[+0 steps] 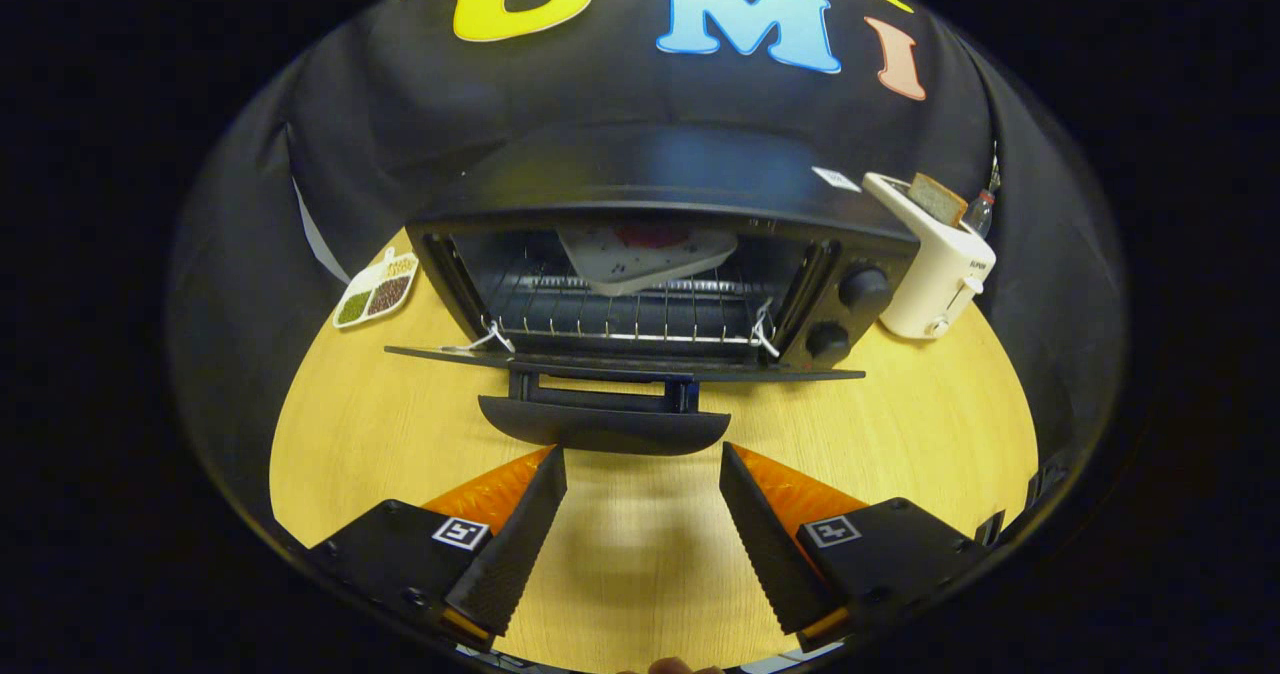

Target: Open the toaster oven, put the food inside, and close the toaster oven door.

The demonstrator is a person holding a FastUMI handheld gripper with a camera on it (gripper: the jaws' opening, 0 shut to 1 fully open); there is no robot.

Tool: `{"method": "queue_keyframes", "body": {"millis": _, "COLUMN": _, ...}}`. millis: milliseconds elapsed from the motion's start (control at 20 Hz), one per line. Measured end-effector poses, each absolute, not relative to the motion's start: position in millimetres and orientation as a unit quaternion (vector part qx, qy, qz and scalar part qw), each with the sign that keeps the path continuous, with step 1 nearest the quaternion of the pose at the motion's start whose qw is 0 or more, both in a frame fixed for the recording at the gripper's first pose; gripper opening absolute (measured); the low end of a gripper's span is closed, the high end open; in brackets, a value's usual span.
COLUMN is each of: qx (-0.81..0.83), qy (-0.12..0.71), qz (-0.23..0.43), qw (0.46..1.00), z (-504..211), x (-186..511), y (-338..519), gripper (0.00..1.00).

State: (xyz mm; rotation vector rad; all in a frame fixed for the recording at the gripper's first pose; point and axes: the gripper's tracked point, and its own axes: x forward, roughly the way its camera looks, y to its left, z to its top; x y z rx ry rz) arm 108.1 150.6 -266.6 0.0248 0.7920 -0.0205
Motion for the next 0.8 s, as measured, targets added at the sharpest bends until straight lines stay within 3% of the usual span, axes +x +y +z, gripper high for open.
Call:
{"method": "queue_keyframes", "body": {"millis": 400, "qx": 0.02, "qy": 0.25, "qz": -0.004, "qw": 0.968, "z": -163, "x": 137, "y": 141, "gripper": 0.98}}
{"method": "queue_keyframes", "body": {"millis": 800, "qx": -0.027, "qy": 0.092, "qz": -0.022, "qw": 0.995, "z": -48, "x": 117, "y": 106, "gripper": 0.98}}
